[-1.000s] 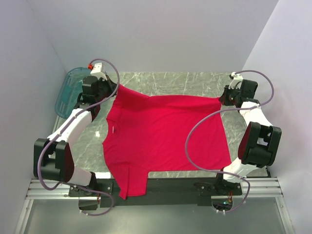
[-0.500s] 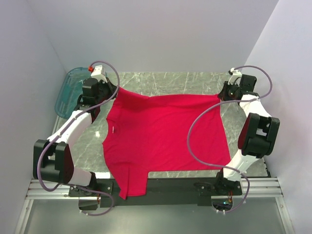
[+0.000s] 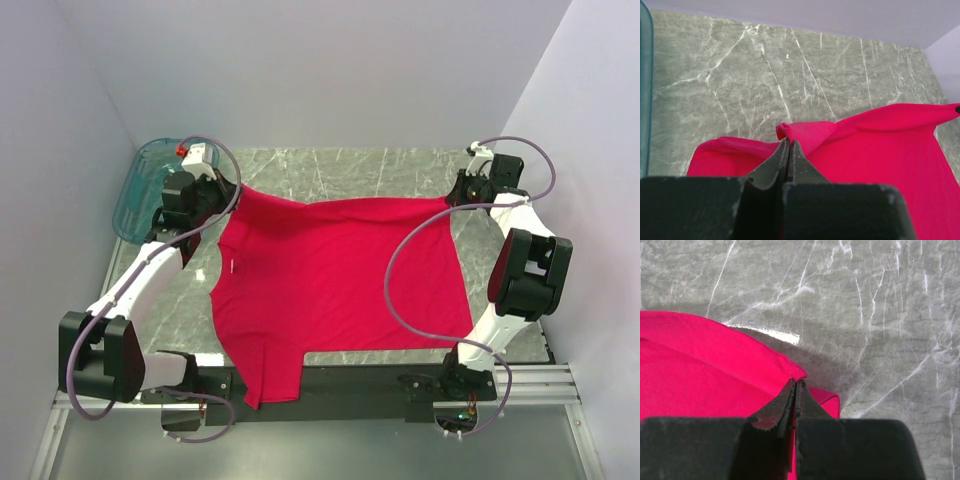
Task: Fold and stack the t-shirts
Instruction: Fold the tshirt
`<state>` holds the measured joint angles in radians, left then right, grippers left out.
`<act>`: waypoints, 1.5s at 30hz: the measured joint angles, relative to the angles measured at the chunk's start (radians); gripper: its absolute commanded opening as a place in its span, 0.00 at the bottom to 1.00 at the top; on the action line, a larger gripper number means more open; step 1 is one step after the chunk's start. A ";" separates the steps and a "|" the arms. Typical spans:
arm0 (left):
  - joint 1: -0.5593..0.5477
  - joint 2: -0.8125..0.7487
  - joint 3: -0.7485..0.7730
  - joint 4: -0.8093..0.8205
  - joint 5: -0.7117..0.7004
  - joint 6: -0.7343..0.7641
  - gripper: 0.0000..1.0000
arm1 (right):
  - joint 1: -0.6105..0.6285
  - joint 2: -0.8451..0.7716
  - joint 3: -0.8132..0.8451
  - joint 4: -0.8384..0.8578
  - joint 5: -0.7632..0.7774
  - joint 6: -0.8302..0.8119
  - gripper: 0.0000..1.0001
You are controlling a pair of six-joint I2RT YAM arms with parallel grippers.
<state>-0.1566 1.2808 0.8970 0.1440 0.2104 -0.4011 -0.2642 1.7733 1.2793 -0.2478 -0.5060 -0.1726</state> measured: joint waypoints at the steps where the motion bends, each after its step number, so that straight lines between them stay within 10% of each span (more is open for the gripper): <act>1: 0.000 -0.005 -0.003 0.000 0.002 0.000 0.00 | 0.000 0.000 0.000 0.000 0.000 0.000 0.00; 45: 0.000 -0.102 -0.083 -0.059 0.032 0.004 0.01 | -0.009 -0.011 -0.058 0.010 0.000 -0.008 0.02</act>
<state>-0.1566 1.1790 0.8143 0.0849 0.2424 -0.3969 -0.2729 1.7618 1.2209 -0.2375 -0.5064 -0.1802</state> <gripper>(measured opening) 0.013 0.024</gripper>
